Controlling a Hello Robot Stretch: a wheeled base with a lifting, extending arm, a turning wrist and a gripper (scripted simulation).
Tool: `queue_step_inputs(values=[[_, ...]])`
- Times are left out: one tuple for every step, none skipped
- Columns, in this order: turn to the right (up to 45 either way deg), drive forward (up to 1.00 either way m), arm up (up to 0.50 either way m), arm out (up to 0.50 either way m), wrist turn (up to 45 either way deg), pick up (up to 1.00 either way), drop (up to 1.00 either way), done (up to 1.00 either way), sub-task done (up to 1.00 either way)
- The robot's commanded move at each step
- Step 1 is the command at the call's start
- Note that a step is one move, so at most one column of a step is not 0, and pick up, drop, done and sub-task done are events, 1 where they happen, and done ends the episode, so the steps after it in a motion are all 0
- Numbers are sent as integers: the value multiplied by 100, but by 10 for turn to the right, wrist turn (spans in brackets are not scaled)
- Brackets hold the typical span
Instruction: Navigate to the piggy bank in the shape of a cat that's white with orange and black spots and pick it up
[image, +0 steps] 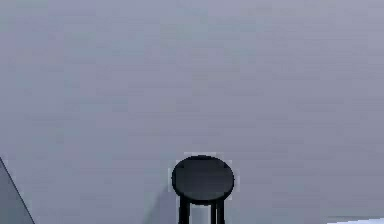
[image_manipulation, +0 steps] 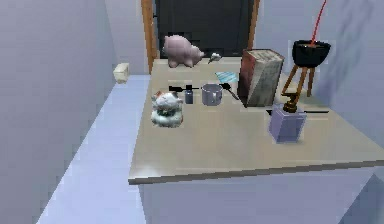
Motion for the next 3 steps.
queue_step_inputs(values=[[0, 0, 50, 0, 0, 0, 0, 0, 0], [0, 0, 38, 0, 0, 0, 0, 0, 0], [0, 0, 0, 40, 0, 0, 0, 0, 0]])
